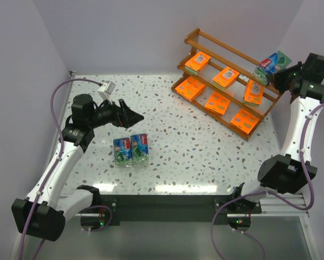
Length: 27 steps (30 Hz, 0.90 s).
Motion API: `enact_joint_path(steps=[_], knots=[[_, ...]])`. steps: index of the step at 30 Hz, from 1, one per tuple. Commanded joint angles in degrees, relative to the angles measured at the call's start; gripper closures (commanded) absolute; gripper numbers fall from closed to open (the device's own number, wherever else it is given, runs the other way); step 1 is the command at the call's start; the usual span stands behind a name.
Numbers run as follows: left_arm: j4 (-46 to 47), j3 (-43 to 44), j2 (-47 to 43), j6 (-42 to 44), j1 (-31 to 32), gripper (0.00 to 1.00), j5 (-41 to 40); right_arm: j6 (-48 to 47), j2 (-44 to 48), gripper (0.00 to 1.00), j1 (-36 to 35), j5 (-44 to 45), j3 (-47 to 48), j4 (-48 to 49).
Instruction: Place and organize the cleaning sponges onto the shelf
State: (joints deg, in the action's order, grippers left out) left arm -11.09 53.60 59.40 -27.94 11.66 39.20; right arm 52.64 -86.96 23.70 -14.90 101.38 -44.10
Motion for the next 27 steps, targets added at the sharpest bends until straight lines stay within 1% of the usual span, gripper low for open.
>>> enact_joint_path(steps=[1, 11, 18, 19, 20, 22, 23, 25, 26, 27], knots=[[2.3, -0.52, -1.56, -0.44, -0.32, 0.0, 0.61, -2.54, 2.06, 1.0, 0.38, -2.68, -0.66, 1.65], [1.95, -0.25, -1.74, -0.44, -0.24, 0.0, 0.88, -2.19, 3.2, 1.0, 1.34, -1.54, 1.01, 0.24], [1.86, -0.25, -1.92, -0.44, -0.24, 0.0, 1.05, -2.72, 4.34, 1.0, 2.31, -0.22, -0.04, -1.43], [1.86, -0.25, -1.83, -0.44, -0.32, 0.0, 1.05, -2.63, 4.6, 0.98, 2.49, 0.21, -0.13, -2.21], [1.86, -0.17, -1.74, -0.53, -0.32, 0.0, 1.14, -2.46, 4.78, 0.82, 2.66, 0.48, -0.31, -2.66], [1.69, 0.18, -1.74, -0.53, -0.32, 0.0, 1.05, -2.19, 5.65, 0.73, 2.66, 0.83, -0.14, -3.45], [1.43, 0.27, -1.74, -0.45, -0.32, 0.0, 1.14, -2.02, 5.92, 0.64, 2.75, 0.48, -0.05, -3.63], [1.16, 0.45, -1.83, -0.44, -0.32, 0.0, 1.05, -1.49, 6.79, 0.53, 2.66, 0.48, 0.83, -4.5], [0.81, 0.54, -1.83, -0.27, -0.24, 0.0, 1.14, -1.23, 7.06, 0.43, 2.66, 0.66, 1.01, -4.86], [0.55, 0.71, -1.83, -0.27, -0.23, 0.0, 1.05, -0.97, 7.59, 0.39, 2.66, 0.92, 1.44, -5.12]])
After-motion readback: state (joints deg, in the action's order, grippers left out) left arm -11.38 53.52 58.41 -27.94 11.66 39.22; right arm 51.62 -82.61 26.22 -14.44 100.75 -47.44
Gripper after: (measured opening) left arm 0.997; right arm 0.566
